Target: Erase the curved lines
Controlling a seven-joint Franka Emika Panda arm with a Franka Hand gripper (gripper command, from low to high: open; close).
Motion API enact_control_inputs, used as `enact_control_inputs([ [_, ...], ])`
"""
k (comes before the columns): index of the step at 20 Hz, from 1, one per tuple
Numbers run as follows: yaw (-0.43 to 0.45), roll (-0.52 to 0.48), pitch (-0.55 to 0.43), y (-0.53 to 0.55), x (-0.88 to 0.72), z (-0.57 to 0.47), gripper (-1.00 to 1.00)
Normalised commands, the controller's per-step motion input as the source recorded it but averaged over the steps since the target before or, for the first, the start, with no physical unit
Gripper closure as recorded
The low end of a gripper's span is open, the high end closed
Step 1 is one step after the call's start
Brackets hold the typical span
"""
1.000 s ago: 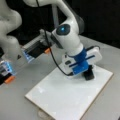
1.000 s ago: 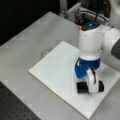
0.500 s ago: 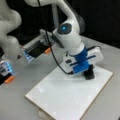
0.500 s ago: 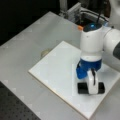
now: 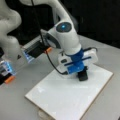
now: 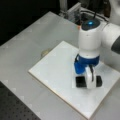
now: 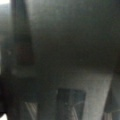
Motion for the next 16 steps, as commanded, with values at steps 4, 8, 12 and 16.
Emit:
enact_control_inputs([
  [4,0.152,-0.244,0.214,-0.05,-0.02,0.26,1.0],
  [8,0.182,-0.242,0.268,-0.06,0.08,0.26,1.0],
  [12,0.279,-0.246,0.351,-0.23,0.08,0.36,1.0],
  [16,0.353,-0.191,0.364,-0.36,0.09,0.42,1.0],
])
